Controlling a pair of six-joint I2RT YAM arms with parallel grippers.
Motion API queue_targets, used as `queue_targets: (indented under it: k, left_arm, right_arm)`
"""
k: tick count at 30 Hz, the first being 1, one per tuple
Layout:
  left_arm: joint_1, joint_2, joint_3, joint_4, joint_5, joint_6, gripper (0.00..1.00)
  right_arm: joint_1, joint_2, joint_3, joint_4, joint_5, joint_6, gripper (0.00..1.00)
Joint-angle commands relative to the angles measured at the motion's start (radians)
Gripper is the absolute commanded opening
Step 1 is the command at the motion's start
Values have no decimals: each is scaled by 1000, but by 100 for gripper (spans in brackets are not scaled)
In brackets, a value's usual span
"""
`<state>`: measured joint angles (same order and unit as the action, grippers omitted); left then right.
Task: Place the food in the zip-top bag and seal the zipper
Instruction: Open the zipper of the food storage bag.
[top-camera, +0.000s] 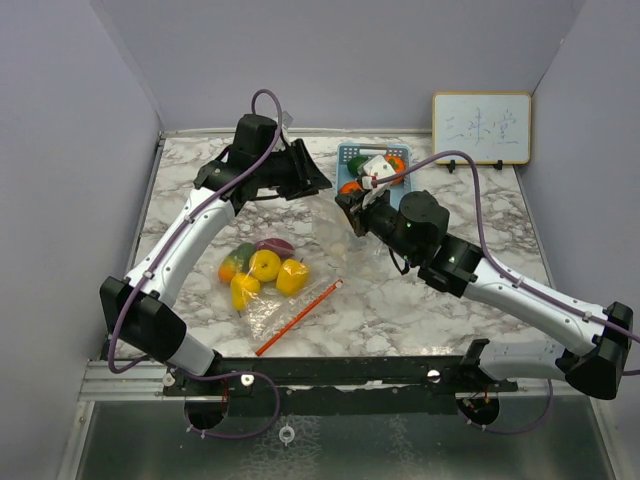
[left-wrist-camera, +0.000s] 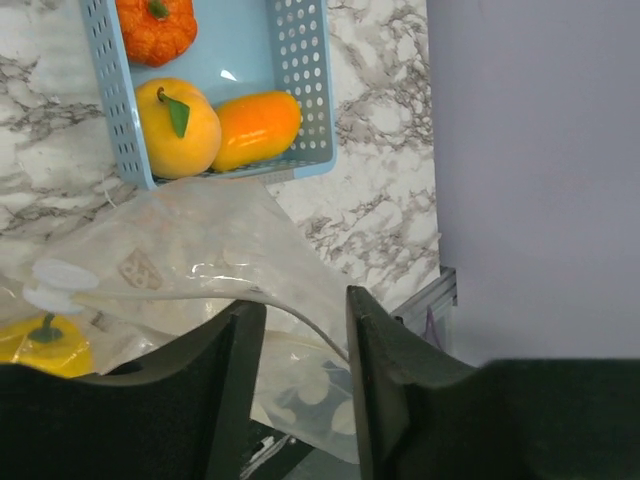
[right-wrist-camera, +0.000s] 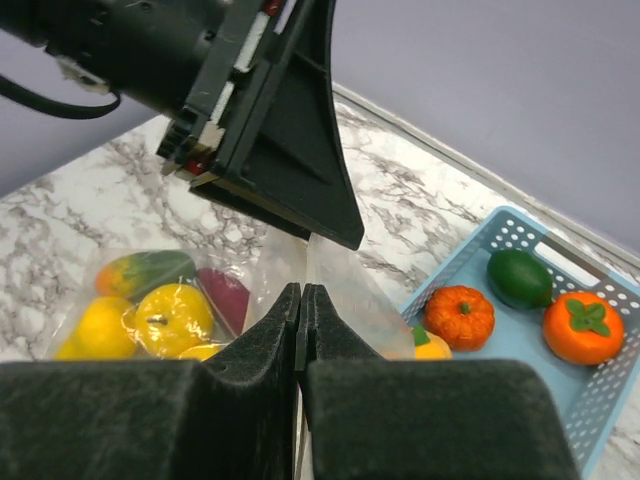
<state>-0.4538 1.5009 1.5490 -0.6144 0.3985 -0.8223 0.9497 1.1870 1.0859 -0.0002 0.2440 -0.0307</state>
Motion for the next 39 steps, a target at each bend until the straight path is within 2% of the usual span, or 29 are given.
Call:
queue_targets:
  k: [1,2,3,4,6,9,12,14,17,25,33,36,39]
  left_arm:
    - [-3,22,40,13,-23,59,31]
    - [-4,24,41,17,-21,62,21]
    - [-3,24,42,22,-20,67,3]
    - [-3,24,43,25,-17,70,0]
    - [-3,18,47,23,-31,80,0]
    - [-3,-8,69,-20,-124,119,0]
    - [-3,-40,74,-38,-186,151,0]
    - [-3,-51,70,-39,-191,155,0]
    - [-3,-59,58,-34,-183,157,0]
    - [-3,-70,42,-32,-194,185,0]
    - [-4,-73,14,-29,-209,198,0]
    - [-5,-74,1,-15,-223,191,0]
    - [-5,-77,-13,4,-238,175,0]
  right_arm:
    - [4,-16,25,-24,-105,11,2]
    - [4,-16,24,-27,-104,12,2]
    - [4,-15,25,-31,-102,13,2]
    - [4,-12,25,-37,-93,15,2]
    - [4,2,40,-64,-59,21,4]
    - [4,20,69,-100,30,31,34]
    - [4,55,109,-129,47,-7,48]
    - [4,89,140,-153,47,-22,54]
    - [4,138,187,-183,37,-29,57]
    - [4,195,263,-230,-45,31,57]
    - [4,173,273,-258,-67,86,57]
    - [4,225,336,-354,-44,155,58]
    - [4,250,355,-403,36,299,60]
